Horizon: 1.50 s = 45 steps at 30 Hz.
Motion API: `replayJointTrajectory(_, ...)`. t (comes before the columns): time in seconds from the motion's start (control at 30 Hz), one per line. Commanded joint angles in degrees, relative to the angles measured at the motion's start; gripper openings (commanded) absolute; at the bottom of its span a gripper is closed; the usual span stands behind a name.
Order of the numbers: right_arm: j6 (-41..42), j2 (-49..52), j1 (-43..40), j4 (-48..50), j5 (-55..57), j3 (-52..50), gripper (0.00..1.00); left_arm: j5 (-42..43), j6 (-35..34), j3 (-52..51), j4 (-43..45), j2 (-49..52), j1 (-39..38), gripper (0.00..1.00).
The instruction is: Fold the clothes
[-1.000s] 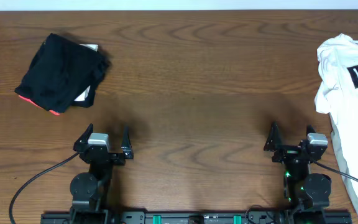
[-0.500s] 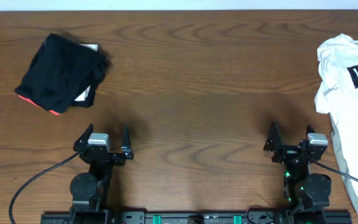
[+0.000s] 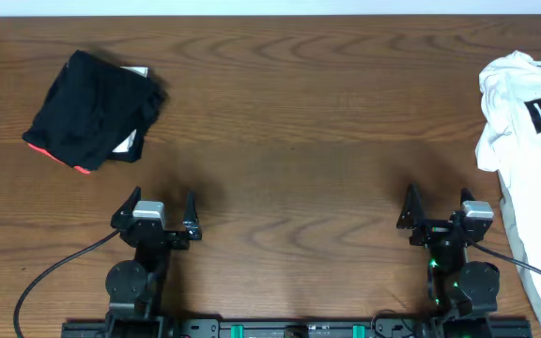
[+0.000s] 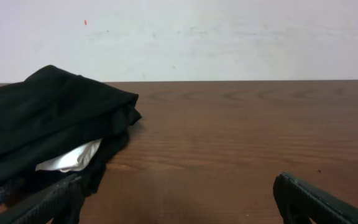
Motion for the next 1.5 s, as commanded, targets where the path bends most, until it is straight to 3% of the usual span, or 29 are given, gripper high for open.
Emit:
replayJointTrajectory(0.0, -0.98, -0.17, 0.68, -0.24, 0.33, -0.09, 0.99, 0.42, 0.79, -0.79, -2.08, -0.55, -0.13, 0.98)
replayJointTrajectory(1.03, -1.03, -0.17, 0.68, -0.22, 0.46, -0.09, 0.99, 0.42, 0.79, -0.79, -2.12, -0.42, -0.13, 0.98)
replayJointTrajectory(1.27, -0.85, -0.17, 0.63, 2.6, 5.01, 0.07, 0.99, 0.42, 0.79, -0.79, -2.12, -0.42, -0.13, 0.98)
replayJointTrajectory(1.47, 0.13, 1.88, 0.59, -9.29, 7.74, 7.56, 0.99, 0.42, 0.79, -0.79, -2.12, -0.42, -0.13, 0.98)
